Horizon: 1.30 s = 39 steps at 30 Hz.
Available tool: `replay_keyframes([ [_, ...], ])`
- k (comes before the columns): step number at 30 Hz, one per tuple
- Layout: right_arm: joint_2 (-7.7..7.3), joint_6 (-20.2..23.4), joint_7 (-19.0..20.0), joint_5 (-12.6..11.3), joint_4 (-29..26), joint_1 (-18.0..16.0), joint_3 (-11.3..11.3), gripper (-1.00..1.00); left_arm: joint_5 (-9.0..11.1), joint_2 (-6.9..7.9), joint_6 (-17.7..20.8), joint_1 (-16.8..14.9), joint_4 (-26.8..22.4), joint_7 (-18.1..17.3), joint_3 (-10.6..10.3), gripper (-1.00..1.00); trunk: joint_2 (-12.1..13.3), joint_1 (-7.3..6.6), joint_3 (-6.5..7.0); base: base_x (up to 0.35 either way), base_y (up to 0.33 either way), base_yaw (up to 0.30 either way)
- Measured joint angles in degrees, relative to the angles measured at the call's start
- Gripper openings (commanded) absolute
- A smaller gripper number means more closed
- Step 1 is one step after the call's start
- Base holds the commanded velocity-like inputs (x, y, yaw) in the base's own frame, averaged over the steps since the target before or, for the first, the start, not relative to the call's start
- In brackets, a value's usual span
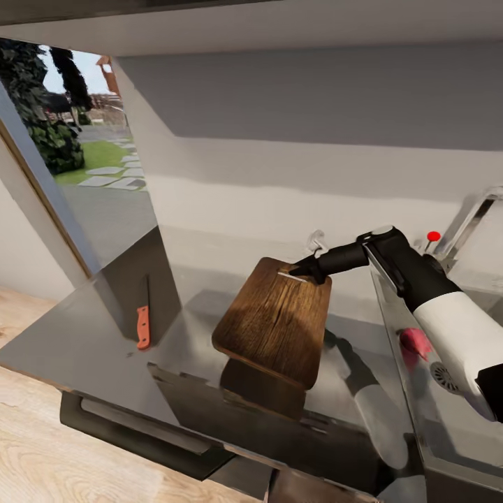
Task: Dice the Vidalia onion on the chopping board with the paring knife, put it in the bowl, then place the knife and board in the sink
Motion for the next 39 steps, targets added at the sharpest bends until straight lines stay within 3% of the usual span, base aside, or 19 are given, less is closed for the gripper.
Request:
replay_keyframes([
  [39, -1.9, 0.03, -0.06, 0.1, -0.2, 0.01, -0.05, -1.0, -0.02, -0.08, -0.05, 0.0, 0.01, 0.01, -0.21, 1.0, 0.0, 0.01, 1.29, -0.011, 0.275, -0.28],
])
